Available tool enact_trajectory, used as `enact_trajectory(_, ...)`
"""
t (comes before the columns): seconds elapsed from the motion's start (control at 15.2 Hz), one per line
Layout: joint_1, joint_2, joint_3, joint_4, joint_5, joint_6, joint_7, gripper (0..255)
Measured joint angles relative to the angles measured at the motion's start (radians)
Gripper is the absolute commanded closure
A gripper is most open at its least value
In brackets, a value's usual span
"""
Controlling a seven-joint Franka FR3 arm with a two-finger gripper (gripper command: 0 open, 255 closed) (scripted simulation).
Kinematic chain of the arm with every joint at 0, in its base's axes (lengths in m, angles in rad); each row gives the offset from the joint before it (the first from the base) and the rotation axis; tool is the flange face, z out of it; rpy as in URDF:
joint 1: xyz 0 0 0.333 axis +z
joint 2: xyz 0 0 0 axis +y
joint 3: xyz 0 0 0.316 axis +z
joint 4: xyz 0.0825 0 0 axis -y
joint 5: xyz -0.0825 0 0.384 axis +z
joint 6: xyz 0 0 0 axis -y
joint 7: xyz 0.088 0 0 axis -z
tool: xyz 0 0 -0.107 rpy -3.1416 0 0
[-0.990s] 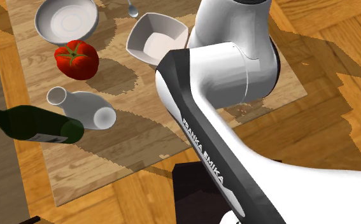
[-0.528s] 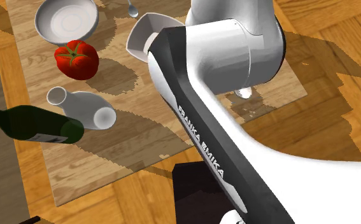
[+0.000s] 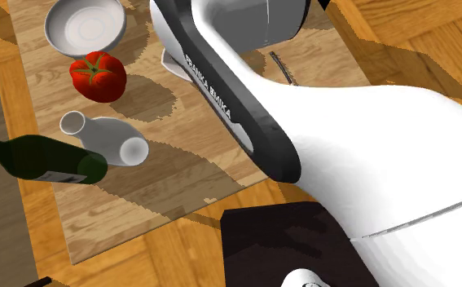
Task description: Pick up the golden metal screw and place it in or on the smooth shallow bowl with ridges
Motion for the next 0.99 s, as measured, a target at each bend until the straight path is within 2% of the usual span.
enact_trajectory(0.2,0.025,0.141,0.0,0.199,-0.023,-0.057,0.024,255)
enact_trajectory(0.26,0.037,0.203,0.0,0.295,-0.032,-0.091,0.034,255)
enact_trajectory(0.33,0.047,0.265,-0.002,0.405,-0.039,-0.138,0.038,255)
enact_trajectory(0.46,0.074,0.447,-0.008,0.708,-0.056,-0.256,0.045,255)
enact_trajectory(0.53,0.083,0.498,-0.01,0.786,-0.06,-0.285,0.048,255)
enact_trajectory(0.66,0.088,0.514,-0.011,0.793,-0.062,-0.277,0.052,255)
enact_trajectory(0.99,0.079,0.47,-0.009,0.646,-0.058,-0.174,0.049,255)
